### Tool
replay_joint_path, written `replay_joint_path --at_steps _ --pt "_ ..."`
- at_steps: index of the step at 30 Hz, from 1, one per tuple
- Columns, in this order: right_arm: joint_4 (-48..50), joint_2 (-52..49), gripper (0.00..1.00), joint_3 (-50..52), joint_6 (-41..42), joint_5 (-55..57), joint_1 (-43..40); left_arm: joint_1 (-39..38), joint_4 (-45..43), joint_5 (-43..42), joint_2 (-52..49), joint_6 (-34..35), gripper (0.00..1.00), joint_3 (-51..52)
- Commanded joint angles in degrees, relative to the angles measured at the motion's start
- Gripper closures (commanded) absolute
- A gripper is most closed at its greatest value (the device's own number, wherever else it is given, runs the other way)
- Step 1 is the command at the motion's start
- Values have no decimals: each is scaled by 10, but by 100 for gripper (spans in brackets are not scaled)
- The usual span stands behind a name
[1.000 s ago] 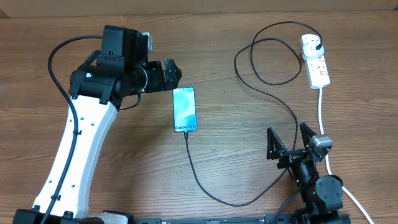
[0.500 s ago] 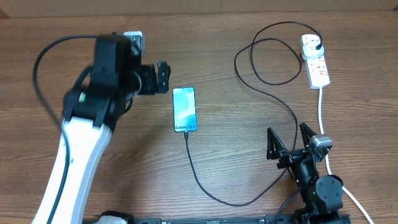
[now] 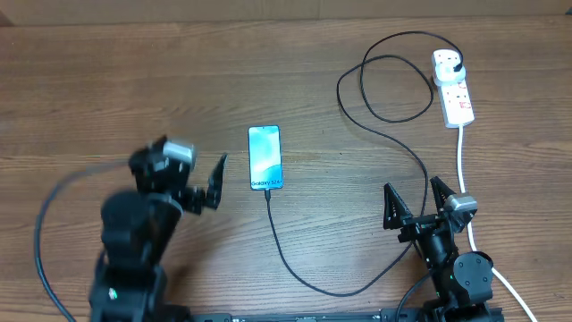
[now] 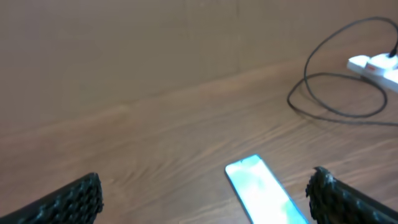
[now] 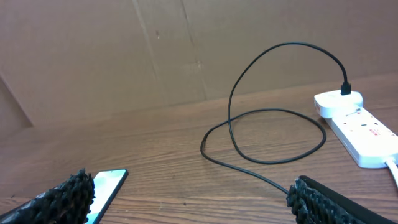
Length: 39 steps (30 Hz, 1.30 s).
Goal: Plug charger to phone and switch on socket
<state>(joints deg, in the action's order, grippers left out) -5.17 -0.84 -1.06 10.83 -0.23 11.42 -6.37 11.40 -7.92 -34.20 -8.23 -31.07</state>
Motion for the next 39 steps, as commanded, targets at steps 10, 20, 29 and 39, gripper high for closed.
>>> replay_joint_path --at_steps 10,20,29,39 --pt "4 7 0 6 -3 -5 4 31 -73 -10 280 -20 0 293" --pt "4 7 0 6 -3 -5 4 31 -70 -7 341 -18 0 304" --pt "4 7 0 6 -3 -5 4 31 -70 -7 340 -19 0 304" --pt "4 7 0 6 -3 -5 4 31 -70 -7 340 -19 0 304"
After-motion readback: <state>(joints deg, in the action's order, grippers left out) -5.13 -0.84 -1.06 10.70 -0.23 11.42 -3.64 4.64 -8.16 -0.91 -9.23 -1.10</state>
